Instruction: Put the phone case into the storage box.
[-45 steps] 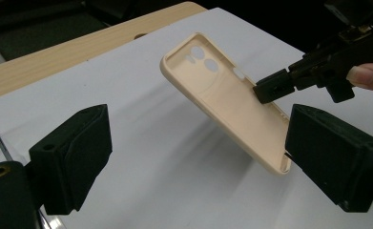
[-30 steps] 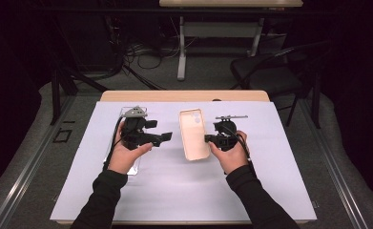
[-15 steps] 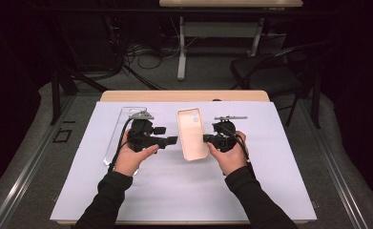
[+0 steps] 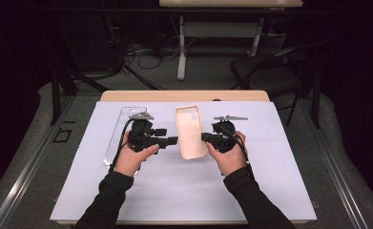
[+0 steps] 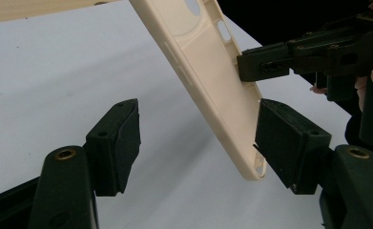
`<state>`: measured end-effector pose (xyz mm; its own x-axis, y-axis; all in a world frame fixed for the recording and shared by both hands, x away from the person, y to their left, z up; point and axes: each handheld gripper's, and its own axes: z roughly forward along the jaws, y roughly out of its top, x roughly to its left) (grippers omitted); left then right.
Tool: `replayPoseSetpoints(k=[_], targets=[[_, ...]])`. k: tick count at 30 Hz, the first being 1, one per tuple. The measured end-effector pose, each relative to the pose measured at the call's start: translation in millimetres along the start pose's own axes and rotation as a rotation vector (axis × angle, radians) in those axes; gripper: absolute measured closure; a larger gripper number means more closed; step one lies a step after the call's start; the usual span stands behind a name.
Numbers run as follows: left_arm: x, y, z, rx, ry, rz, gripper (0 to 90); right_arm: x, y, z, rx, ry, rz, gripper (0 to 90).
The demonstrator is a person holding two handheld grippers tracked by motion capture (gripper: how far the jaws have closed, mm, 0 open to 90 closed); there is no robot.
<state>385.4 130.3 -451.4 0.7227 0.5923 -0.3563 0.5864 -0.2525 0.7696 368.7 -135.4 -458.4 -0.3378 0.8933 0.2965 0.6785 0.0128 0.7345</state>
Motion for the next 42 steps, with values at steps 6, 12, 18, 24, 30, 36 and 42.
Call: replayPoseSetpoints(k=[6,12,18,24,30,36,42], targets=[[-0.1,-0.2,-0.6,-0.007,0.002,-0.004,32.4,2.8,-1.8,1.4,-0.032,0.003,-0.01,85.9],[0.3,-0.5,-1.6,-0.015,0.005,-0.013,32.3,4.3,-3.9,3.2,-0.077,0.009,-0.024,85.9],[0.3,-1.0,-1.9,-0.016,0.004,-0.027,32.4,8.3,-7.4,7.5,-0.117,-0.007,-0.06,86.0],[1.5,-1.7,-2.3,-0.024,0.013,-0.044,32.4,9.2,-11.8,11.0,-0.166,-0.02,-0.087,86.0],[2.6,-3.1,-1.4,-0.025,0.021,-0.062,33.6,10.5,-16.1,12.3,-0.192,-0.027,-0.098,86.0],[2.0,-3.9,-1.3,-0.029,0.027,-0.089,34.7,10.5,-17.8,12.0,-0.204,-0.025,-0.095,86.0],[3.1,-4.9,-1.5,-0.028,0.032,-0.105,36.8,10.5,-18.5,10.9,-0.214,-0.022,-0.09,86.0]])
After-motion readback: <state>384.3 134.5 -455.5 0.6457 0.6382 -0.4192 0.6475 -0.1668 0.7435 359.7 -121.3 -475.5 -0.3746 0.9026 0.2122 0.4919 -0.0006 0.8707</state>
